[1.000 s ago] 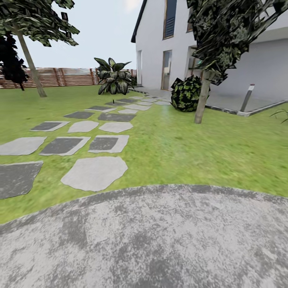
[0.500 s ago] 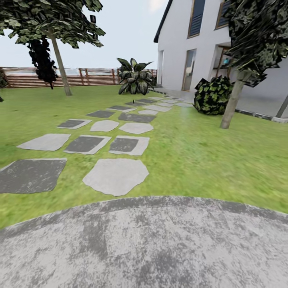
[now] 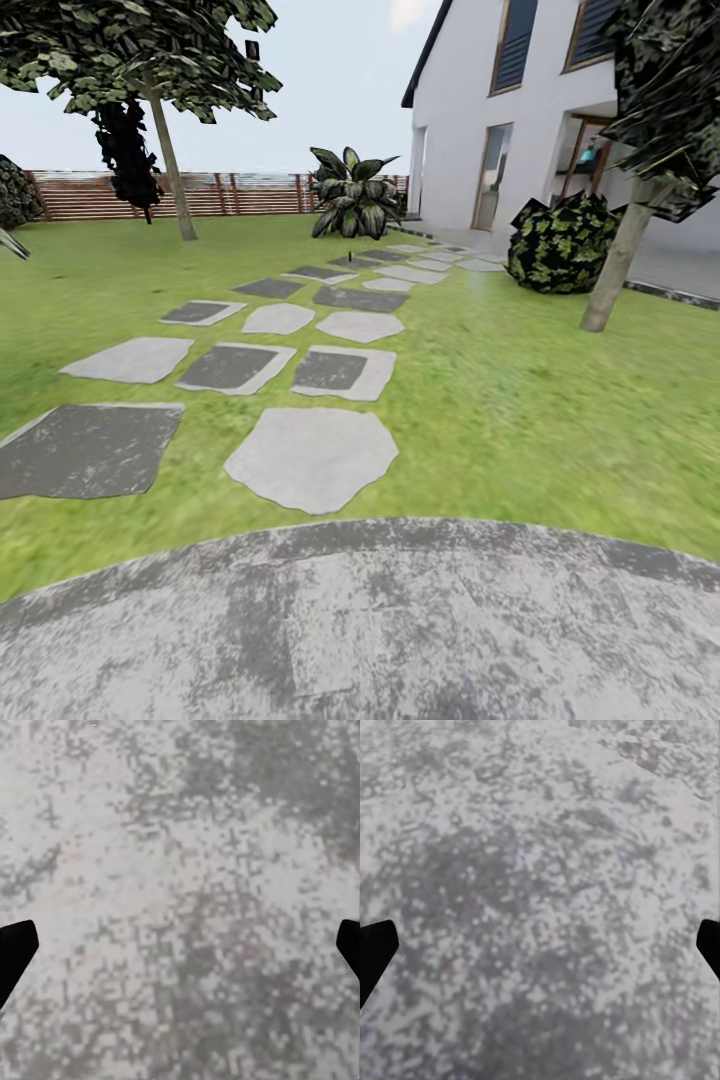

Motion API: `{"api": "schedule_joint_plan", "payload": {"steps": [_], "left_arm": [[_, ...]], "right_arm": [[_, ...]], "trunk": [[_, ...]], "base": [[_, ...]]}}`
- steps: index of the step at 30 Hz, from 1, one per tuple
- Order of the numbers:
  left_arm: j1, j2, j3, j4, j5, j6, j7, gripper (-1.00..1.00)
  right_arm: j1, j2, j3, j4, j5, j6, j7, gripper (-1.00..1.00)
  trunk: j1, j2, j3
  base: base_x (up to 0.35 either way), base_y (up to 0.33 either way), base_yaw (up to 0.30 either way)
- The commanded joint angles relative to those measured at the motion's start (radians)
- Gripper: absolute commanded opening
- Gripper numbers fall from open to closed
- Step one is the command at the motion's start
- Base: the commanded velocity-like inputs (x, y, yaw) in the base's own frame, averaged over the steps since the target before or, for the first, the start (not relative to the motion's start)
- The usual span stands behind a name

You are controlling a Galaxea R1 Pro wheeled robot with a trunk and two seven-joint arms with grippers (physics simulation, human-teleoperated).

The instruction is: Pick up the pesticide atomizer in the garden and spray insectifuge to fully cover both potted plants in the garden.

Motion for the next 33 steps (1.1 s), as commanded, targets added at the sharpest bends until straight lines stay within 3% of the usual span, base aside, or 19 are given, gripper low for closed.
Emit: {"api": "schedule_joint_plan", "payload": {"steps": [1, 33], "left_arm": [[-0.001, 0.000, 0.001, 0.001, 0.002, -0.003, 0.000, 1.00], [-0.002, 0.002, 0.004, 0.003, 0.002, -0.003, 0.000, 1.00]], "right_arm": [[0.000, 0.000, 0.000, 0.002, 0.001, -0.003, 0.000, 1.00], [0.000, 0.000, 0.000, 0.010, -0.002, -0.003, 0.000, 1.00]], "trunk": [[0.000, 0.000, -0.001], [0.000, 0.000, -0.001]], "base": [[0.320, 0.086, 0.000], [0.336, 0.005, 0.000]]}}
